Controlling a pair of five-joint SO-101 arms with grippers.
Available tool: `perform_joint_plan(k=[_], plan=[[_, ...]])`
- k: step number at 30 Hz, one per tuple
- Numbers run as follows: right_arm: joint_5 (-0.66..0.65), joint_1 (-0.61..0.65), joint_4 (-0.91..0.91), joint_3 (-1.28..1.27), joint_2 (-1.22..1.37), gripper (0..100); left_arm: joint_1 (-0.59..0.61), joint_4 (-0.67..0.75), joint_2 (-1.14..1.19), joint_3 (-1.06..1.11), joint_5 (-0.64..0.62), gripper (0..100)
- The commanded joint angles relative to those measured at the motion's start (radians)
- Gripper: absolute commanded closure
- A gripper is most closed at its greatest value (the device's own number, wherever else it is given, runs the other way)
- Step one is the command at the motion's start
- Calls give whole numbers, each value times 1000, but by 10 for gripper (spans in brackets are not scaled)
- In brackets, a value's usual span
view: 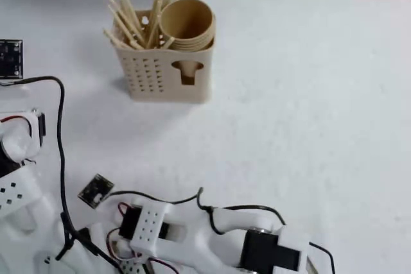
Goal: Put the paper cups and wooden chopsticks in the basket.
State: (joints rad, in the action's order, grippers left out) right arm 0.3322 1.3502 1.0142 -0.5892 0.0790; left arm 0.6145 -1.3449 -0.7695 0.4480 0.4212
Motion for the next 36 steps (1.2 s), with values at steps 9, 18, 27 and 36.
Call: perform_joint_plan(k=[9, 18, 27, 36], plan=[[-71, -128, 91, 41, -61, 981, 2, 28, -4, -44, -5, 880], [-141, -255, 240, 40, -360, 981, 2, 28, -4, -44, -5, 880], [-209, -412, 269, 44, -638, 981, -2, 28, -4, -37, -9, 880], [-238, -521, 269, 253, -768, 981, -145, -20, -5, -29, -12, 882]])
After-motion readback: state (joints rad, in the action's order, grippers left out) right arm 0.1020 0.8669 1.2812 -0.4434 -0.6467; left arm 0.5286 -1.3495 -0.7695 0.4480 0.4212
